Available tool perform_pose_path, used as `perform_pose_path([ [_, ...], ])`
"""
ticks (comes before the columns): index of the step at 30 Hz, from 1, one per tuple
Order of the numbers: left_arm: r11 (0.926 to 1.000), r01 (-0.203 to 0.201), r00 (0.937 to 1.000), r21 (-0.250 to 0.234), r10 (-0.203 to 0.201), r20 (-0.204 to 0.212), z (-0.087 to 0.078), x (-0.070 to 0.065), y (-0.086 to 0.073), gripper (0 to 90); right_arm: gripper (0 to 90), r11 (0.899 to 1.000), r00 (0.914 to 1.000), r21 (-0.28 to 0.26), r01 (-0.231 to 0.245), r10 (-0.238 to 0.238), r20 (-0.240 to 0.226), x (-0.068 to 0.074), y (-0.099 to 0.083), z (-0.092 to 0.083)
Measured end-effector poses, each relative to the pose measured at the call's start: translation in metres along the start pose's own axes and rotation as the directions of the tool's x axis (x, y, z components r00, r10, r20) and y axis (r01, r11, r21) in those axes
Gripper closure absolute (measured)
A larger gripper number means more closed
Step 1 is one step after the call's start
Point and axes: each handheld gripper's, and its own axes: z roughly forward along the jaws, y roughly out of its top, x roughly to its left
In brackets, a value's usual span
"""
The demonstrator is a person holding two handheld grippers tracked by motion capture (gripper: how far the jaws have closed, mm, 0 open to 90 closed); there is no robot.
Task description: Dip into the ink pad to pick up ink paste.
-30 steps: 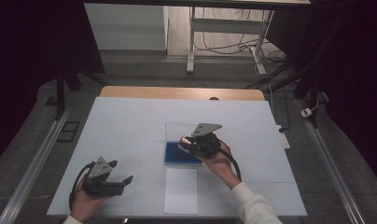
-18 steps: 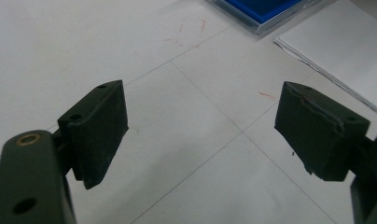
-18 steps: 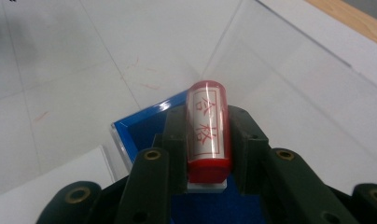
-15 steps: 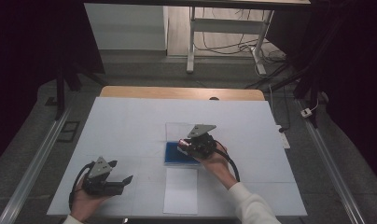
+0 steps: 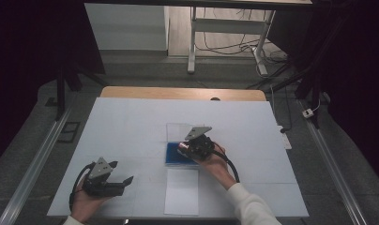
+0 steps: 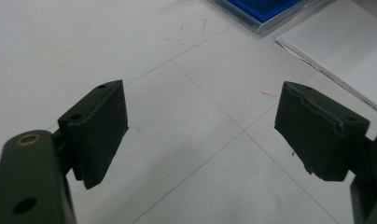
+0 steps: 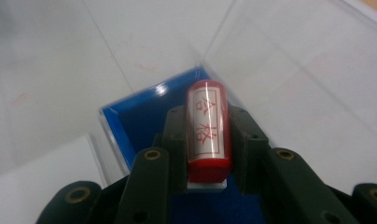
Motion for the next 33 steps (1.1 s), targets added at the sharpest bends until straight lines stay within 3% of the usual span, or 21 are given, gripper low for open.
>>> perform_pose_path([
  [4, 1.0000, 0.001, 1.0000, -0.004, -0.001, -0.002, -0.0002, -0.0005, 0.0000, 17.3, 70.4, 0.999, 0.9995, 0.019, -0.026, 0.027, -0.017, -0.0041, -0.0002, -0.0007],
  [33, 1.0000, -0.004, 1.0000, 0.005, 0.004, 0.000, 0.0005, -0.0019, 0.0000, 17.3, 70.5, 1.000, 0.9999, 0.018, -0.008, 0.007, 0.014, 0.0005, -0.0035, 0.0017],
])
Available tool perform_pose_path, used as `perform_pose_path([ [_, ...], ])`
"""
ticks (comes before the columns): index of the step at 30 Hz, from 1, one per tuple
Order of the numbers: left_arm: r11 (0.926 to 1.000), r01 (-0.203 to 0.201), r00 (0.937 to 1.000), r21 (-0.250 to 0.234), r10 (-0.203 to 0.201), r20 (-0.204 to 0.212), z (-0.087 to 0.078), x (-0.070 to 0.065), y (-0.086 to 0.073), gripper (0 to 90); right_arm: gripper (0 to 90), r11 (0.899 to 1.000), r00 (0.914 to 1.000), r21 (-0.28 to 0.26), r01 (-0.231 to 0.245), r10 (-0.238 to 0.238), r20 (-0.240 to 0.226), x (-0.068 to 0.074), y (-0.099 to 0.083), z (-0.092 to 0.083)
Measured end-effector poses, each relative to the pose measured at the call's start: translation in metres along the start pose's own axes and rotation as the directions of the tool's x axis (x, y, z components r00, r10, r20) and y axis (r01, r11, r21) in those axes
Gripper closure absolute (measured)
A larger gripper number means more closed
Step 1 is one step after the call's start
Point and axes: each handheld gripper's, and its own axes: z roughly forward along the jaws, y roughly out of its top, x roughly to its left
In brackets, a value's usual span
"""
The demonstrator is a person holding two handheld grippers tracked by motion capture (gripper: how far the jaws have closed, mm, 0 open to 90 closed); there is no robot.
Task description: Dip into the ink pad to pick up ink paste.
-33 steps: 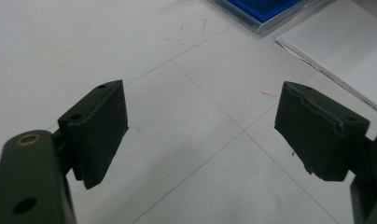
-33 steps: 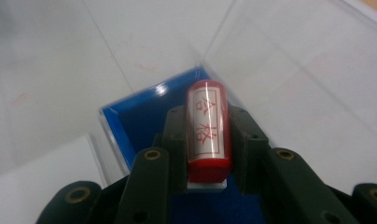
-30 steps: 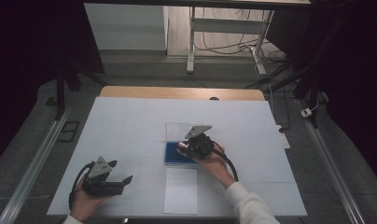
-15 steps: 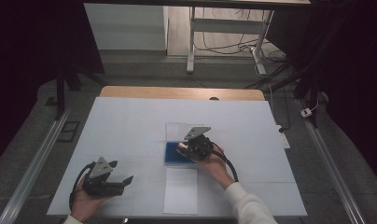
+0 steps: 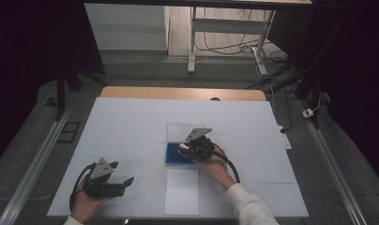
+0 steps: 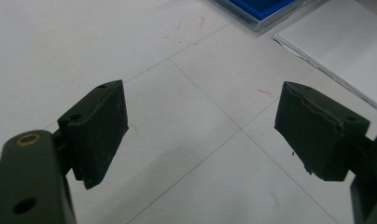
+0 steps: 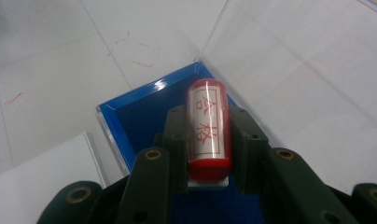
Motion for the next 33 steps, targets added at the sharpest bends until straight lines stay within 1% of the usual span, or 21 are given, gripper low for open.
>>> perform_pose_path([
  [3, 1.0000, 0.000, 1.0000, 0.001, 0.000, 0.001, 0.000, 0.000, 0.000, 17.3, 70.3, 1.000, 1.0000, -0.005, -0.004, 0.004, -0.006, 0.000, 0.000, 0.000],
  [4, 1.0000, -0.002, 1.0000, 0.000, 0.002, 0.001, 0.000, 0.000, 0.000, 17.3, 70.3, 1.000, 0.9998, -0.012, -0.012, 0.012, -0.013, -0.001, 0.000, 0.000],
  [5, 1.0000, -0.003, 1.0000, 0.001, 0.003, 0.002, 0.000, 0.000, 0.000, 17.3, 70.2, 1.000, 0.9998, -0.021, -0.010, 0.010, -0.016, -0.002, 0.001, -0.001],
  [8, 1.0000, -0.006, 1.0000, 0.003, 0.006, 0.006, 0.001, -0.001, 0.000, 17.3, 70.1, 1.000, 0.9999, -0.016, 0.002, -0.002, -0.013, -0.002, 0.002, -0.003],
  [13, 1.0000, -0.007, 0.9999, 0.002, 0.007, 0.009, 0.000, -0.001, 0.000, 17.3, 69.9, 0.999, 0.9995, -0.023, -0.025, 0.025, -0.018, -0.003, 0.002, -0.003],
  [14, 1.0000, -0.006, 0.9999, 0.002, 0.006, 0.009, 0.000, 0.000, 0.000, 17.3, 69.9, 0.999, 0.9997, -0.025, -0.022, 0.022, -0.012, -0.003, 0.002, -0.004],
  [16, 1.0000, -0.003, 1.0000, 0.000, 0.003, 0.007, 0.000, 0.000, 0.000, 17.3, 69.9, 0.999, 0.9996, -0.041, -0.026, 0.026, -0.008, -0.004, 0.003, -0.006],
  [18, 1.0000, -0.002, 1.0000, 0.000, 0.002, 0.007, 0.000, 0.001, -0.001, 17.3, 70.0, 0.996, 0.9985, -0.072, -0.051, 0.049, -0.025, -0.005, 0.004, -0.010],
  [21, 1.0000, -0.002, 1.0000, 0.001, 0.002, 0.008, 0.000, 0.001, -0.001, 17.3, 69.9, 0.993, 0.9982, -0.099, -0.057, 0.055, -0.026, -0.005, 0.006, -0.015],
  [25, 1.0000, -0.001, 1.0000, 0.000, 0.001, 0.008, 0.000, 0.001, -0.001, 17.3, 69.9, 0.992, 0.9974, -0.110, -0.069, 0.066, -0.031, -0.006, 0.006, -0.019],
  [26, 1.0000, -0.001, 1.0000, 0.000, 0.001, 0.008, 0.000, 0.001, -0.001, 17.3, 69.9, 0.991, 0.9974, -0.114, -0.068, 0.065, -0.030, -0.006, 0.006, -0.019],
  [27, 1.0000, -0.001, 1.0000, 0.000, 0.001, 0.007, 0.000, 0.001, -0.001, 17.3, 69.9, 0.992, 0.9977, -0.107, -0.065, 0.063, -0.024, -0.007, 0.006, -0.021],
  [28, 1.0000, -0.001, 1.0000, 0.001, 0.001, 0.007, 0.000, 0.000, -0.001, 17.3, 69.9, 0.992, 0.9975, -0.111, -0.067, 0.064, -0.029, -0.007, 0.006, -0.021],
  [33, 1.0000, -0.001, 1.0000, 0.002, 0.001, 0.009, 0.000, 0.001, -0.001, 17.3, 69.9, 0.990, 0.9976, -0.120, -0.067, 0.064, -0.027, -0.007, 0.007, -0.024],
])
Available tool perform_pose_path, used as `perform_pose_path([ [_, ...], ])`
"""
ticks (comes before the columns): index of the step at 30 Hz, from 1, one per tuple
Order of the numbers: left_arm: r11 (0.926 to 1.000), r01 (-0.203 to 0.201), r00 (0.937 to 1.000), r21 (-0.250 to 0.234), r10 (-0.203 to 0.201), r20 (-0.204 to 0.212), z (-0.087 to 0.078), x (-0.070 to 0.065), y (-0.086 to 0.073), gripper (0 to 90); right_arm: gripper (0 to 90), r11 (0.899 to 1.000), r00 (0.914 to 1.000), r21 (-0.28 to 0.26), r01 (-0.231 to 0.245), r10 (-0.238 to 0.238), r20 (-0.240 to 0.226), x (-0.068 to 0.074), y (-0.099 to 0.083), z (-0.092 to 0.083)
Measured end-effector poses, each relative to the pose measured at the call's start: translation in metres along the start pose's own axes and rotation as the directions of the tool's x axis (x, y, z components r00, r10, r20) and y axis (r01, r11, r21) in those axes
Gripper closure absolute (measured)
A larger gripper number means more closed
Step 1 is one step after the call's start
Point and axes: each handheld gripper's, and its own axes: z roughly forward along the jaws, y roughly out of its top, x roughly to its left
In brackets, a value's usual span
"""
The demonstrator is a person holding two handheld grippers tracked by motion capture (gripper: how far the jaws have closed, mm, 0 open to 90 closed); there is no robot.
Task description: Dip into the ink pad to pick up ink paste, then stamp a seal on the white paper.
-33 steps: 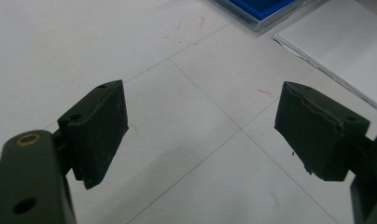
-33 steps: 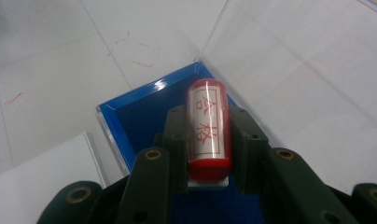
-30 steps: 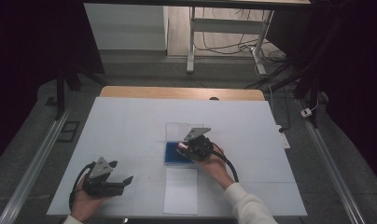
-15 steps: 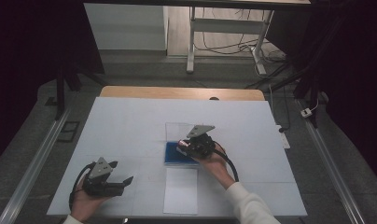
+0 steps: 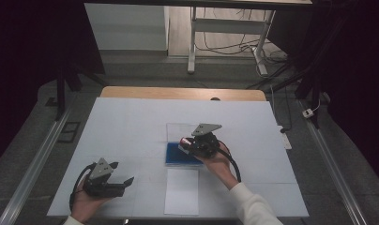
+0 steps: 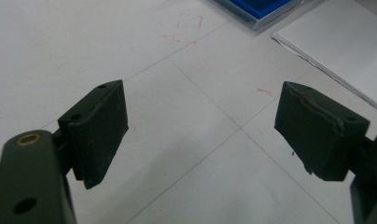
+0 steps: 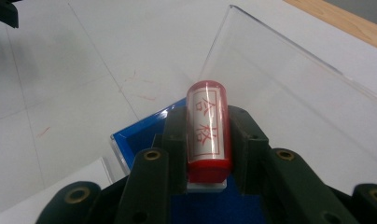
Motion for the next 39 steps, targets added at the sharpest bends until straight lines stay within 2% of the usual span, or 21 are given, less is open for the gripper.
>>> perform_pose_path([
  [11, 1.0000, -0.002, 1.0000, 0.002, 0.002, 0.004, 0.001, 0.000, 0.000, 17.5, 69.9, 0.999, 1.0000, -0.039, -0.007, 0.006, -0.007, 0.001, 0.003, -0.010],
  [19, 1.0000, -0.001, 1.0000, 0.002, 0.001, 0.004, 0.001, 0.000, 0.000, 17.6, 69.9, 0.999, 0.9998, -0.054, 0.005, -0.006, -0.017, 0.004, 0.005, -0.016],
  [39, 1.0000, -0.001, 1.0000, 0.004, 0.001, 0.007, 0.002, -0.001, 0.000, 17.7, 69.8, 0.998, 0.9981, -0.060, 0.012, -0.016, -0.060, 0.016, 0.001, -0.032],
])
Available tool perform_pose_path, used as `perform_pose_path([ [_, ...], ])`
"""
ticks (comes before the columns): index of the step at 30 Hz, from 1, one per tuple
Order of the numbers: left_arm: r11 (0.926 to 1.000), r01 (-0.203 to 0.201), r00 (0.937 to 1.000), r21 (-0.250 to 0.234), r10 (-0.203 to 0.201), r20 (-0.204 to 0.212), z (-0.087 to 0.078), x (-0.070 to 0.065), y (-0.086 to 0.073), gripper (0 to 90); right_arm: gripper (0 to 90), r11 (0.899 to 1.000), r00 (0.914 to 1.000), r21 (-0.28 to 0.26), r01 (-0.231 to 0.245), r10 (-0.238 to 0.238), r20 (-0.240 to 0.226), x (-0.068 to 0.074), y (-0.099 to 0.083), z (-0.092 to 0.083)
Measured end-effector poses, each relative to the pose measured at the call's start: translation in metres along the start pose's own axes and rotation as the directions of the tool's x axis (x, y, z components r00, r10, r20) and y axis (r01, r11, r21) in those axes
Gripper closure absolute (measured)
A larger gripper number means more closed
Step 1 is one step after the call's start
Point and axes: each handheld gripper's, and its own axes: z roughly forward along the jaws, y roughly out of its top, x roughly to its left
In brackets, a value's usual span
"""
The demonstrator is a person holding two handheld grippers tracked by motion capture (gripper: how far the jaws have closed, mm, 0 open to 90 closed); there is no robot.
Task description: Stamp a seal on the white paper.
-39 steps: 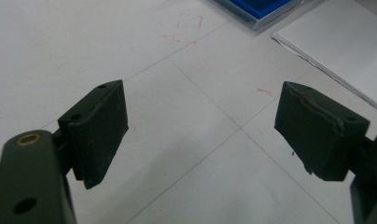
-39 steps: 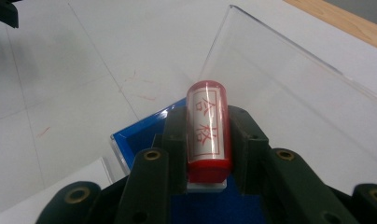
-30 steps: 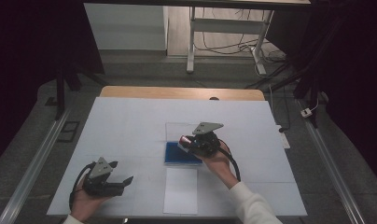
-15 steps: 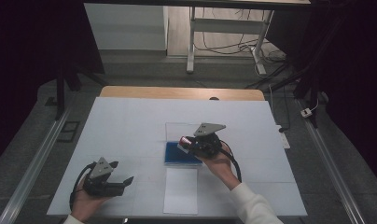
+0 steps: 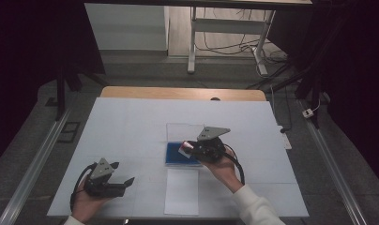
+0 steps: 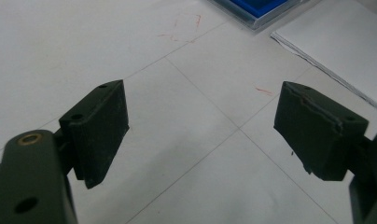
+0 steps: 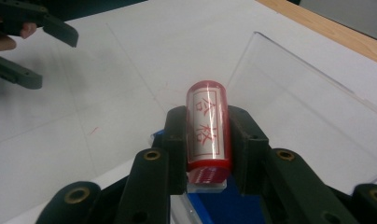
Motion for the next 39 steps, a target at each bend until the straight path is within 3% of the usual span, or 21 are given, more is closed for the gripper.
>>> perform_pose_path([
  [11, 1.0000, -0.001, 1.0000, 0.003, 0.001, 0.000, 0.001, 0.000, 0.000, 17.8, 69.8, 0.999, 0.9993, 0.026, 0.026, -0.025, -0.028, 0.011, -0.010, -0.009],
  [25, 1.0000, -0.002, 1.0000, 0.002, 0.002, 0.000, 0.001, 0.000, 0.000, 17.8, 69.8, 0.995, 0.9918, 0.051, 0.083, -0.077, -0.102, 0.041, -0.015, -0.011],
  [39, 1.0000, -0.003, 1.0000, 0.005, 0.003, 0.002, 0.002, 0.000, 0.000, 17.9, 69.8, 0.992, 0.9875, 0.090, 0.091, -0.078, -0.136, 0.051, -0.027, -0.011],
])
